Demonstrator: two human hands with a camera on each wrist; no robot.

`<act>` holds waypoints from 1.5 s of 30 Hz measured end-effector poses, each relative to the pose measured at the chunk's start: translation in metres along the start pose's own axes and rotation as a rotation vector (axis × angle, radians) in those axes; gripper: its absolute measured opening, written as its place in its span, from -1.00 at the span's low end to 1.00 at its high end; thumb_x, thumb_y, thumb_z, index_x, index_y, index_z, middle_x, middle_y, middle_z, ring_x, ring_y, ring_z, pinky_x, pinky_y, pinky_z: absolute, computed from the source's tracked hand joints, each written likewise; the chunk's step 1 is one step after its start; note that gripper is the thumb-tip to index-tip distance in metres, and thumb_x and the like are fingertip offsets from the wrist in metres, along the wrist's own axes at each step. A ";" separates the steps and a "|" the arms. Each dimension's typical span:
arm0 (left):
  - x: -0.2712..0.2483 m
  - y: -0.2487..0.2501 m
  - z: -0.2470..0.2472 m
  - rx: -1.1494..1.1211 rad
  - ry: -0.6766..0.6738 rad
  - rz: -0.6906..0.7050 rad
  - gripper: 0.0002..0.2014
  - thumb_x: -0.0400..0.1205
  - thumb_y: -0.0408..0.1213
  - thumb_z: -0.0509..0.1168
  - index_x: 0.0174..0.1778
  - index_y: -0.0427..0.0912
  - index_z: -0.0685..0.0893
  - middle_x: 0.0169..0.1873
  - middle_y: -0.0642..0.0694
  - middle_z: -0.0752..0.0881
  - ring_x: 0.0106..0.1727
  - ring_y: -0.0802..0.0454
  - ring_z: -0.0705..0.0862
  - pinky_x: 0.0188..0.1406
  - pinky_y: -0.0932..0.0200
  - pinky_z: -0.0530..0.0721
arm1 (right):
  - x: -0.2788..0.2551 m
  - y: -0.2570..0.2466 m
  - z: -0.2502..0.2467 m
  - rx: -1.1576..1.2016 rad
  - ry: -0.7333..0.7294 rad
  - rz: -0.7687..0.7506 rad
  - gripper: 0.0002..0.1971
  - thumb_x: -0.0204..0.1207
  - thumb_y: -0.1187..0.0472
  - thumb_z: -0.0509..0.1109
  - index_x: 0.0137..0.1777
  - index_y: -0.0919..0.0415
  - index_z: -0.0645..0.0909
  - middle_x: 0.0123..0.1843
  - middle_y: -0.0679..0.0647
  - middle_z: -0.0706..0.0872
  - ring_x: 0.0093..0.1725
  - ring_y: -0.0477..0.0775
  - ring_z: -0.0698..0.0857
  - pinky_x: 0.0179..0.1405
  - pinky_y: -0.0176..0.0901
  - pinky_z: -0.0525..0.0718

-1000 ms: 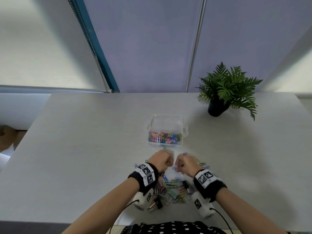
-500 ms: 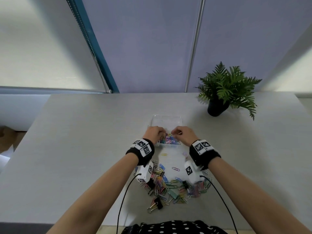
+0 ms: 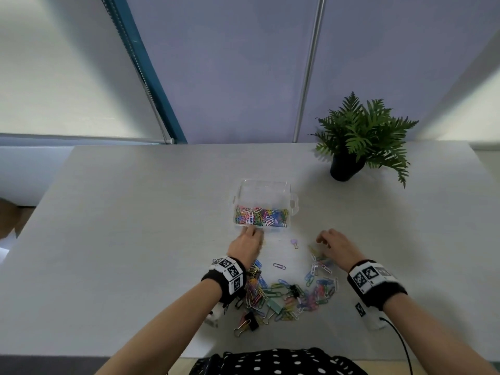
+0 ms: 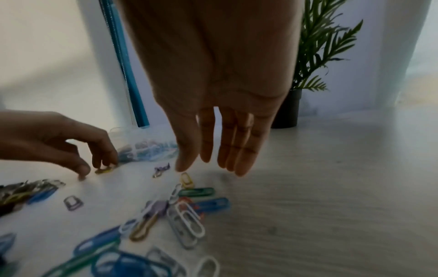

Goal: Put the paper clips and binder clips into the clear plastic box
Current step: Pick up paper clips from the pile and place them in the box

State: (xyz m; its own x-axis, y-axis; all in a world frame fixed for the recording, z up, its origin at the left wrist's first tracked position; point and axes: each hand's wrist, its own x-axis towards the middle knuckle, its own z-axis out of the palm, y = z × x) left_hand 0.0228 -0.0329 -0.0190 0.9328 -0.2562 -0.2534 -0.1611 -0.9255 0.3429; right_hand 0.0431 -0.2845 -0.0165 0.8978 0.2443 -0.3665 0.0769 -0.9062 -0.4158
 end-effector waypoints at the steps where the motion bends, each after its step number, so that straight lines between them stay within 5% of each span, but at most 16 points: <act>1: 0.001 0.002 0.002 0.012 -0.009 -0.002 -0.67 0.64 -0.33 0.21 0.33 -0.25 0.46 0.32 -0.19 0.45 0.38 -0.11 0.44 0.22 0.00 0.66 | -0.003 0.001 0.000 -0.054 -0.047 0.028 -0.68 0.43 0.29 0.41 0.18 0.22 0.51 0.14 0.14 0.53 0.16 0.17 0.54 0.16 -0.01 0.56; 6: 0.001 0.025 0.017 0.020 -0.163 0.058 -0.32 0.44 -0.02 0.42 0.39 -0.28 0.37 0.48 -0.27 0.28 0.52 -0.19 0.26 0.45 -0.10 0.47 | -0.022 -0.005 0.014 -0.282 -0.172 0.138 -0.46 0.37 0.23 0.46 0.26 0.22 0.26 0.22 0.17 0.41 0.20 0.26 0.50 0.08 0.07 0.59; 10: -0.002 0.046 0.030 0.033 -0.171 0.170 -0.16 0.31 -0.13 0.54 0.43 -0.31 0.29 0.36 -0.29 0.33 0.37 -0.23 0.32 0.39 -0.06 0.44 | -0.021 -0.029 0.042 -0.258 -0.115 0.041 -0.47 0.44 0.32 0.35 0.36 0.25 0.21 0.25 0.23 0.41 0.18 0.30 0.53 0.10 0.08 0.55; 15: 0.007 0.042 0.024 -0.158 -0.166 0.057 -0.49 0.51 -0.46 0.35 0.39 -0.22 0.41 0.29 -0.31 0.44 0.28 -0.23 0.46 0.28 -0.14 0.55 | -0.012 -0.053 0.051 -0.027 -0.019 -0.146 -0.59 0.34 0.48 0.35 0.20 0.30 0.46 0.14 0.20 0.52 0.12 0.20 0.55 0.02 -0.01 0.49; 19: 0.010 0.024 0.012 -0.222 -0.167 -0.002 -0.88 0.59 -0.47 0.18 -0.11 -0.15 0.52 -0.04 -0.21 0.50 0.00 -0.18 0.63 -0.07 0.02 0.61 | -0.010 -0.043 0.041 0.124 -0.048 -0.148 -0.69 0.24 0.57 0.30 -0.12 0.19 0.49 -0.15 0.01 0.48 -0.15 0.07 0.55 -0.12 -0.09 0.52; 21: 0.009 0.019 0.007 -0.219 -0.184 0.004 -0.87 0.58 -0.47 0.16 -0.24 -0.16 0.47 -0.14 -0.15 0.47 -0.16 -0.06 0.58 -0.23 0.19 0.47 | -0.010 -0.038 0.034 0.246 -0.012 -0.133 -0.63 0.21 0.61 0.30 -0.20 0.10 0.44 -0.26 0.00 0.50 -0.27 0.03 0.51 -0.21 -0.21 0.55; 23: 0.008 0.016 0.004 -0.158 -0.196 0.019 -0.92 0.56 -0.47 0.19 -0.20 -0.27 0.56 -0.15 -0.10 0.47 -0.14 -0.07 0.60 -0.15 0.18 0.49 | -0.009 -0.034 0.029 0.319 0.017 -0.112 -0.60 0.19 0.65 0.30 -0.22 0.11 0.46 -0.30 0.04 0.55 -0.31 0.02 0.50 -0.37 -0.53 0.45; 26: 0.010 0.011 0.002 -0.148 -0.226 0.035 -0.91 0.53 -0.49 0.27 -0.09 -0.32 0.60 -0.15 -0.11 0.52 -0.04 -0.13 0.63 -0.02 0.11 0.55 | -0.006 -0.031 0.023 0.379 0.032 -0.099 -0.63 0.24 0.65 0.29 -0.20 0.13 0.51 -0.30 0.13 0.64 -0.37 -0.03 0.57 -0.40 -0.59 0.46; 28: 0.010 0.006 -0.001 -0.205 -0.228 0.015 -0.90 0.53 -0.47 0.31 -0.06 -0.28 0.60 -0.12 -0.18 0.62 -0.03 -0.10 0.63 -0.03 0.20 0.52 | -0.004 -0.029 0.017 0.424 0.032 -0.086 -0.66 0.23 0.64 0.33 -0.20 0.18 0.56 -0.34 0.09 0.67 -0.43 -0.24 0.58 -0.40 -0.62 0.48; 32: 0.007 -0.002 -0.011 -0.358 -0.203 -0.086 -0.83 0.52 -0.43 0.36 0.02 -0.32 0.63 -0.03 -0.24 0.72 -0.10 -0.03 0.66 -0.10 0.31 0.53 | 0.000 -0.024 0.009 0.641 -0.010 0.006 -0.72 0.23 0.63 0.40 -0.16 0.29 0.62 -0.38 0.11 0.67 -0.43 -0.16 0.63 -0.43 -0.51 0.59; 35: 0.005 -0.007 -0.018 -0.542 -0.272 -0.172 -0.89 0.56 -0.48 0.31 -0.02 -0.34 0.66 -0.22 -0.22 0.72 -0.38 0.13 0.65 -0.32 0.29 0.65 | 0.001 -0.023 0.009 0.791 -0.063 0.039 -0.74 0.25 0.63 0.42 -0.19 0.29 0.63 -0.42 0.08 0.69 -0.44 -0.12 0.67 -0.40 -0.37 0.63; 37: 0.005 -0.009 -0.024 -0.636 -0.290 -0.199 -0.90 0.58 -0.50 0.29 -0.14 -0.23 0.66 -0.30 -0.14 0.73 -0.45 0.20 0.69 -0.26 0.20 0.73 | 0.002 -0.026 0.008 0.857 -0.081 0.036 -0.74 0.26 0.65 0.41 -0.22 0.29 0.62 -0.44 0.00 0.73 -0.44 -0.15 0.69 -0.39 -0.35 0.64; 41: 0.014 -0.004 -0.044 -0.694 -0.190 -0.141 -0.84 0.62 -0.57 0.18 0.06 -0.44 0.61 -0.14 -0.25 0.67 -0.59 0.41 0.64 -0.42 0.50 0.67 | 0.015 -0.040 -0.001 0.905 -0.071 -0.024 -0.71 0.27 0.66 0.40 -0.22 0.25 0.62 -0.37 0.08 0.74 -0.40 -0.10 0.71 -0.37 -0.33 0.70; 43: 0.024 -0.003 -0.057 -0.605 -0.107 -0.117 -0.85 0.62 -0.52 0.21 0.05 -0.47 0.61 -0.09 -0.33 0.72 -0.54 0.42 0.65 -0.35 0.48 0.68 | 0.026 -0.050 -0.009 0.900 -0.032 -0.035 -0.72 0.29 0.64 0.41 -0.21 0.24 0.62 -0.34 0.10 0.73 -0.39 -0.12 0.72 -0.36 -0.35 0.71; 45: 0.035 -0.005 -0.067 -0.457 -0.026 -0.117 -0.90 0.61 -0.44 0.25 -0.04 -0.36 0.65 -0.09 -0.35 0.75 -0.24 0.13 0.75 -0.06 0.19 0.71 | 0.039 -0.063 -0.016 0.921 0.024 -0.027 -0.75 0.31 0.64 0.40 -0.18 0.29 0.61 -0.33 0.13 0.69 -0.43 -0.19 0.70 -0.38 -0.38 0.71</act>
State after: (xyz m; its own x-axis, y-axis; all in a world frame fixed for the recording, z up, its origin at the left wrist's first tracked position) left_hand 0.0779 -0.0184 0.0311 0.9268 -0.1701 -0.3347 0.1083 -0.7324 0.6722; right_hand 0.0806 -0.2238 0.0084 0.9105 0.2447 -0.3334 -0.2678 -0.2654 -0.9262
